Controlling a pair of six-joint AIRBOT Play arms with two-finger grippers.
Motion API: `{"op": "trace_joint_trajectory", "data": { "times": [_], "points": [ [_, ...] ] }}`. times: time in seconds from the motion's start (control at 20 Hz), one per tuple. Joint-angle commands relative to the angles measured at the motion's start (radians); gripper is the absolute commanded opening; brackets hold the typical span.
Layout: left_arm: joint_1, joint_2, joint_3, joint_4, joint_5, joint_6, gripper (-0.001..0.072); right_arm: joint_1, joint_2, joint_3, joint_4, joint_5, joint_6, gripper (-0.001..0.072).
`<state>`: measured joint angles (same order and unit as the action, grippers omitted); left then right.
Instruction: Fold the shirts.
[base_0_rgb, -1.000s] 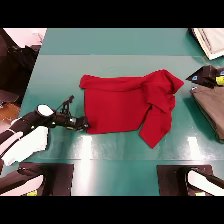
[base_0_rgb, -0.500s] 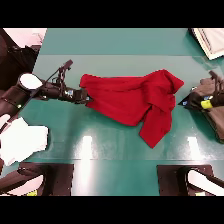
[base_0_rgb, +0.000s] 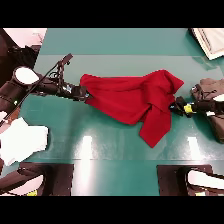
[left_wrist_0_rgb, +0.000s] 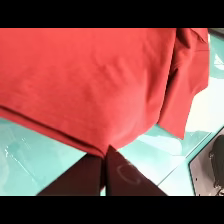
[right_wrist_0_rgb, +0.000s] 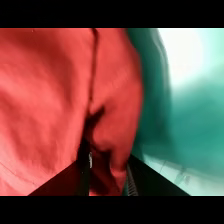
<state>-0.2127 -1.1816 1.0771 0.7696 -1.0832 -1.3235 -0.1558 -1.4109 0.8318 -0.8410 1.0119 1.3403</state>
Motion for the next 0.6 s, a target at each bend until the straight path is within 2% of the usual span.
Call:
{"op": "trace_joint_trajectory", "data": {
  "times": [0.0, 0.05, 0.15, 0.25, 0.35, 0.45, 0.55],
  "points": [
    [0.0, 0.0, 0.002, 0.001, -0.009, -0.013, 0.0024, 0.044, -0.048, 0.055, -0.001, -0.042, -0.023, 0.016],
    [0.0, 0.001, 0.003, 0.003, -0.017, -0.013, 0.0023, 0.046, -0.042, 0.07, -0.016, -0.038, -0.024, 0.0011],
    [0.01, 0.001, 0.026, 0.072, -0.087, -0.034, 0.0023, 0.042, -0.008, 0.102, -0.111, 0.001, -0.024, 0.0013],
    [0.035, 0.002, 0.087, 0.194, -0.198, -0.083, 0.0023, 0.017, 0.056, 0.142, -0.268, 0.089, -0.021, 0.0012],
    [0.066, 0.029, 0.15, 0.316, -0.254, -0.099, 0.0023, -0.023, 0.142, 0.175, -0.377, 0.151, -0.021, 0.0012],
    [0.083, 0.056, 0.171, 0.396, -0.259, -0.117, 0.0023, -0.085, 0.217, 0.196, -0.381, 0.153, -0.02, 0.0012],
    [0.082, 0.058, 0.166, 0.395, -0.259, -0.117, 0.0024, -0.11, 0.249, 0.218, -0.366, 0.134, -0.021, 0.0012]
  ]
}}
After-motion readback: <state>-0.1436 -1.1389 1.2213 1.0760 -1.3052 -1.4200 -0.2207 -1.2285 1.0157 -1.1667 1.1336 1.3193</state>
